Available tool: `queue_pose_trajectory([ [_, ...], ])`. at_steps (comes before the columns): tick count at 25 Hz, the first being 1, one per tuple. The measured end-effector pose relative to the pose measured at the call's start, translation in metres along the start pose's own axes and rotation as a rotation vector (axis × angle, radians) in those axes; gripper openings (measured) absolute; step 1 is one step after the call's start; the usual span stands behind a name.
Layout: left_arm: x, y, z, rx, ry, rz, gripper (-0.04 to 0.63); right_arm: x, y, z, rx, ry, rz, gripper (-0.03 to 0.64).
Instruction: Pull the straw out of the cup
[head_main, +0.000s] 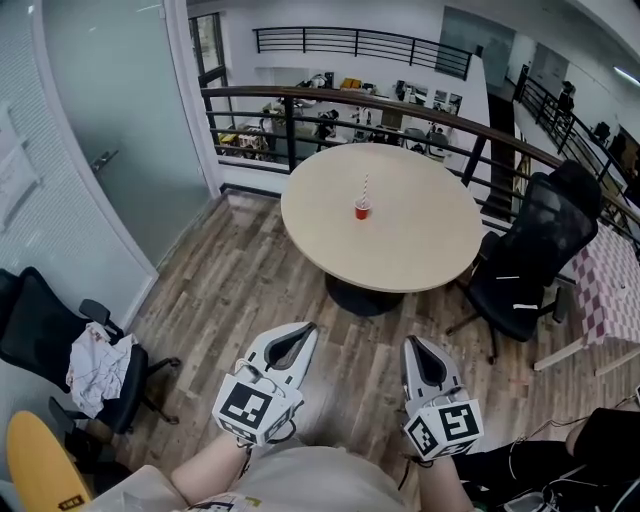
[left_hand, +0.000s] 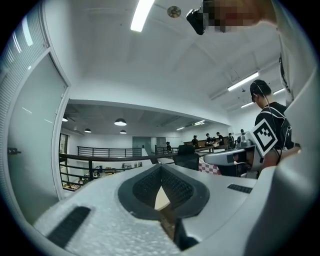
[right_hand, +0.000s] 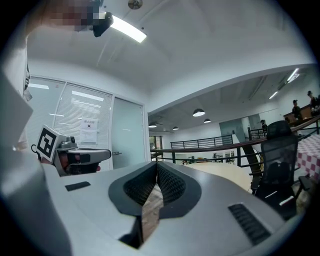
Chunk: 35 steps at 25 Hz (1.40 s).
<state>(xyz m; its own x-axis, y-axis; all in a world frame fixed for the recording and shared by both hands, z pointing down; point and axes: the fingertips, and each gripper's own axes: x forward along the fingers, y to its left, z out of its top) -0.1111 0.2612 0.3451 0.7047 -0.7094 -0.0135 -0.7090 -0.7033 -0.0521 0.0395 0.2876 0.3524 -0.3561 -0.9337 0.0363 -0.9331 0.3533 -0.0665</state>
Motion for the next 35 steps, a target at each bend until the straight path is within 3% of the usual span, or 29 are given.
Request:
queue_pose_trajectory([
  [20,0.001,-0.06,0.0,-0.006,-0.024,0.057,0.014,-0.05,-0.028,0.005,0.039,-0.056,0.055,0.021],
  [31,0.033,-0.073,-0.01,0.002,-0.018,0.003,0.014,-0.043,-0.044,0.002,-0.022,-0.046,0.031,0.021],
  [35,0.047,-0.064,-0.019,-0.032,-0.03,-0.001,0.014,-0.028,-0.048,-0.006,-0.043,-0.017,0.04,0.021],
])
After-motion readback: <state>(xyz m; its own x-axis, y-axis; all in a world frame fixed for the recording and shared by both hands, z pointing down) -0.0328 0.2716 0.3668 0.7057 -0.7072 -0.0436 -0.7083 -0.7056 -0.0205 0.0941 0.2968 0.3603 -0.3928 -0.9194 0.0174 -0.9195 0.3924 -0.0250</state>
